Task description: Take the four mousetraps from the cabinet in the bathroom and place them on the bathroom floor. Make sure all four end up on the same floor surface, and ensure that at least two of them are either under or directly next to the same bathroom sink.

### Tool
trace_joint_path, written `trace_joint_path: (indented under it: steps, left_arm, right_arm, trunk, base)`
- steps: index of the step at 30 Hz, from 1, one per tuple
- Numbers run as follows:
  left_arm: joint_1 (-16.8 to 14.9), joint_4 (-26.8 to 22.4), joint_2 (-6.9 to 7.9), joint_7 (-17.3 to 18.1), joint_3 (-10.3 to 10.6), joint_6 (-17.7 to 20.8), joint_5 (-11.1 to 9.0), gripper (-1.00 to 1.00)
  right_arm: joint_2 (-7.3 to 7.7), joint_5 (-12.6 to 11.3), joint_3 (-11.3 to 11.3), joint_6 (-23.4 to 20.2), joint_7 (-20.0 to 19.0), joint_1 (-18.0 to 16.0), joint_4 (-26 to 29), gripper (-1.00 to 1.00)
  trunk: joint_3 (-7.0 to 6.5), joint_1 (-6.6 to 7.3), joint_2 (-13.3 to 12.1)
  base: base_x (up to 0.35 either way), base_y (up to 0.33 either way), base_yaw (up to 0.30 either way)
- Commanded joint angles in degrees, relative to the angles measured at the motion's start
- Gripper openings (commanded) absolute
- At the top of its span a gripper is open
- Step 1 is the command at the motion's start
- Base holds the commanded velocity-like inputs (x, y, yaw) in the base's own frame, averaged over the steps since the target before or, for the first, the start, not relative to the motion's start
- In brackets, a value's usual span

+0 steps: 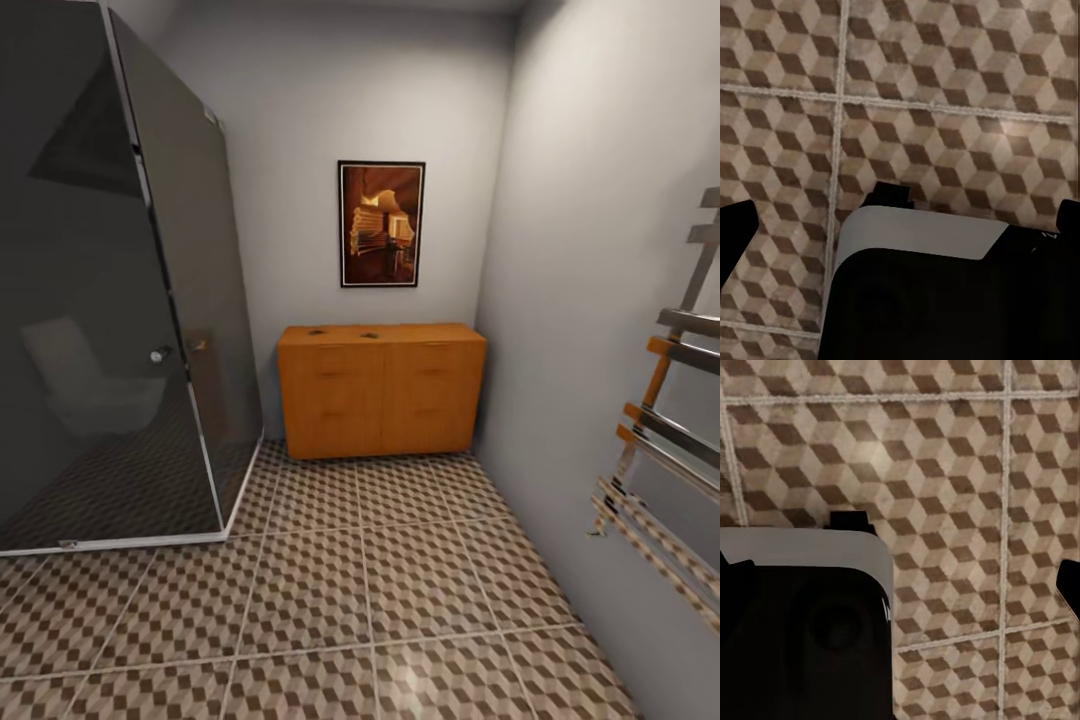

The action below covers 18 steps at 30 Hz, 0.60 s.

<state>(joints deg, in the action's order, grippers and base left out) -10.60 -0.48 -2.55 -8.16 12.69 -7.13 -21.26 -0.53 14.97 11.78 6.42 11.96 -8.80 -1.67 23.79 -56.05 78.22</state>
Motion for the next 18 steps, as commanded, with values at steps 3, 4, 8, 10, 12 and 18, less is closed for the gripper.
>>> trace_joint_path:
  steps: [3,4,8,10,12,18]
  left_arm:
    - [0.0,0.0,-0.01,-0.2,0.5,-0.2,-0.4,1.0]
    - [0.0,0.0,-0.01,-0.2,0.5,-0.2,-0.4,1.0]
    - [0.0,0.0,0.0,-0.2,0.5,-0.2,-0.4,1.0]
    - [0.0,0.0,0.0,-0.2,0.5,-0.2,-0.4,1.0]
    - [0.0,0.0,0.0,-0.2,0.5,-0.2,-0.4,1.0]
    - [0.0,0.0,0.01,-0.2,0.5,-0.1,-0.4,1.0]
  right_arm:
    - [0.0,0.6,0.4,0.3,0.3,-0.1,-0.2,1.0]
    - [0.0,0.7,0.4,0.3,0.3,-0.1,-0.1,1.0]
    - [0.0,0.6,0.4,0.3,0.3,-0.1,-0.1,1.0]
    - [0.0,0.6,0.4,0.3,0.3,-0.1,-0.2,1.0]
    - [0.0,0.5,0.4,0.3,0.3,-0.1,-0.1,1.0]
    - [-0.02,0.4,0.5,0.2,0.3,-0.1,-0.2,1.0]
  trunk:
    - [0.06,-0.03,0.0]
    - [0.06,-0.03,0.0]
    - [0.06,-0.03,0.0]
    - [0.06,-0.03,0.0]
    - [0.06,-0.03,0.0]
    - [0.06,-0.03,0.0]
  base:
    - [0.325,0.0,0.0]
    - [0.325,0.0,0.0]
    - [0.325,0.0,0.0]
    - [0.325,0.0,0.0]
    - [0.325,0.0,0.0]
    - [0.325,0.0,0.0]
